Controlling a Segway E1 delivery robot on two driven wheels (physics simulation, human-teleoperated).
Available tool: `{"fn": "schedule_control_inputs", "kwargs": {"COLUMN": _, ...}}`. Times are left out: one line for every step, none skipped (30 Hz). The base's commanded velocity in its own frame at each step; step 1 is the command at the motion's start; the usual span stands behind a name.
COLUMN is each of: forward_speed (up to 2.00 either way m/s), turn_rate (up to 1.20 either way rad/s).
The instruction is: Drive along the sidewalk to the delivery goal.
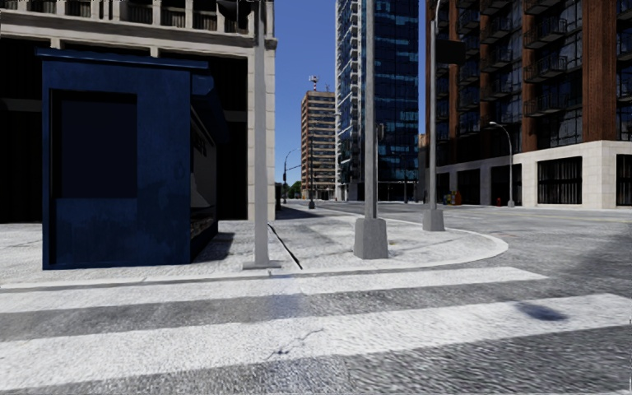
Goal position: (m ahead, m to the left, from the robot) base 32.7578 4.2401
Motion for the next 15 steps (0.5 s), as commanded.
{"fn": "schedule_control_inputs", "kwargs": {"forward_speed": 2.00, "turn_rate": 0.00}}
{"fn": "schedule_control_inputs", "kwargs": {"forward_speed": 2.00, "turn_rate": 0.00}}
{"fn": "schedule_control_inputs", "kwargs": {"forward_speed": 1.87, "turn_rate": 0.00}}
{"fn": "schedule_control_inputs", "kwargs": {"forward_speed": 1.76, "turn_rate": 0.00}}
{"fn": "schedule_control_inputs", "kwargs": {"forward_speed": 1.74, "turn_rate": 0.00}}
{"fn": "schedule_control_inputs", "kwargs": {"forward_speed": 1.73, "turn_rate": 0.00}}
{"fn": "schedule_control_inputs", "kwargs": {"forward_speed": 1.73, "turn_rate": 0.00}}
{"fn": "schedule_control_inputs", "kwargs": {"forward_speed": 1.73, "turn_rate": 0.00}}
{"fn": "schedule_control_inputs", "kwargs": {"forward_speed": 1.73, "turn_rate": 0.00}}
{"fn": "schedule_control_inputs", "kwargs": {"forward_speed": 1.73, "turn_rate": 0.00}}
{"fn": "schedule_control_inputs", "kwargs": {"forward_speed": 1.73, "turn_rate": 0.00}}
{"fn": "schedule_control_inputs", "kwargs": {"forward_speed": 1.73, "turn_rate": 0.00}}
{"fn": "schedule_control_inputs", "kwargs": {"forward_speed": 1.73, "turn_rate": 0.00}}
{"fn": "schedule_control_inputs", "kwargs": {"forward_speed": 1.73, "turn_rate": 0.00}}
{"fn": "schedule_control_inputs", "kwargs": {"forward_speed": 1.73, "turn_rate": 0.00}}
